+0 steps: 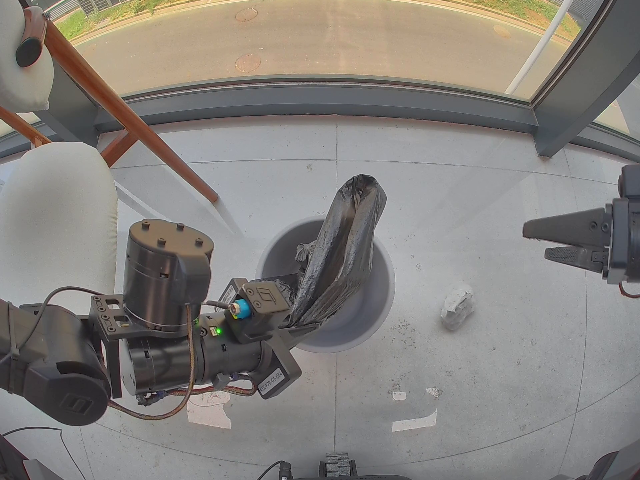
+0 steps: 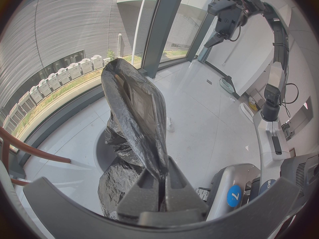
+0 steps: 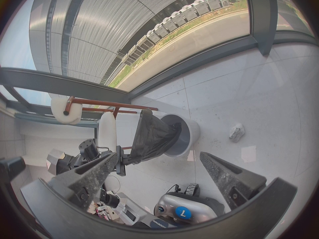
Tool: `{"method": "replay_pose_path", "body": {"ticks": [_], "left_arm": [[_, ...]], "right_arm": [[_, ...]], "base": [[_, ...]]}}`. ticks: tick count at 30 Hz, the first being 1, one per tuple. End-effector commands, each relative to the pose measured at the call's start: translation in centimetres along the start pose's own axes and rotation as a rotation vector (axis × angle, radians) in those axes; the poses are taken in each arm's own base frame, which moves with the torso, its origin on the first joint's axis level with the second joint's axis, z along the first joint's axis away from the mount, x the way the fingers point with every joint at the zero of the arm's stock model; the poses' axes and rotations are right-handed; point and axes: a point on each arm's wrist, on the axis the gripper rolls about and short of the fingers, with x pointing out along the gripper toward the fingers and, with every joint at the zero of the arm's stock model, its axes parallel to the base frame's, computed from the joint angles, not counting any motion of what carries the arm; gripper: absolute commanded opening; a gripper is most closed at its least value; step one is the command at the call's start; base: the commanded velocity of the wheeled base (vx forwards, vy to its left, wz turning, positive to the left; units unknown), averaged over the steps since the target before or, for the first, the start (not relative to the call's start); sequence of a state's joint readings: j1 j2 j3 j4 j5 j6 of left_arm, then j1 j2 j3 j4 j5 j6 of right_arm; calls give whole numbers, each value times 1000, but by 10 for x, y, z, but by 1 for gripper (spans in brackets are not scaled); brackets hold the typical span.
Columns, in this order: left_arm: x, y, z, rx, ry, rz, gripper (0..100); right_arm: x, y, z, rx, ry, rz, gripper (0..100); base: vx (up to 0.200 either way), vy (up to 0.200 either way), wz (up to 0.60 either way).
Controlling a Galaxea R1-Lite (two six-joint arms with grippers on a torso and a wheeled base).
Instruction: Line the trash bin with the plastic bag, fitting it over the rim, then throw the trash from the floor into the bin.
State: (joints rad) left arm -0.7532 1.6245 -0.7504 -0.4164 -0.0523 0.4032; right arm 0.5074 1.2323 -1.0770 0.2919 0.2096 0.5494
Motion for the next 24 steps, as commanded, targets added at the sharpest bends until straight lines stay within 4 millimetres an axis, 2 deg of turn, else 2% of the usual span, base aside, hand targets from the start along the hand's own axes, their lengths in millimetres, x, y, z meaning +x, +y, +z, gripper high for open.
{"method": "replay_pose_path", "body": {"ticks": [1,6,14,16,17,24], "left_arm": [[2,1,-1,0,6,1,0],[9,0,-3,0,11,-3,0],[25,0,-4,-1,29,-12,0],[25,1,-3,-1,28,-12,0],[28,1,-3,-1,28,-12,0],[33,0,-5,0,38,-18,0]], "right_arm": [[30,2,14,44,31,-26,100],[52,5,17,41,45,-56,100],[91,14,5,8,132,-78,100],[95,16,4,3,139,-80,100],[104,21,2,-9,149,-81,100],[130,30,10,-21,147,-83,100]], "base": [[0,0,0],[0,0,0],[0,0,0],[0,0,0],[0,0,0],[0,0,0]]}}
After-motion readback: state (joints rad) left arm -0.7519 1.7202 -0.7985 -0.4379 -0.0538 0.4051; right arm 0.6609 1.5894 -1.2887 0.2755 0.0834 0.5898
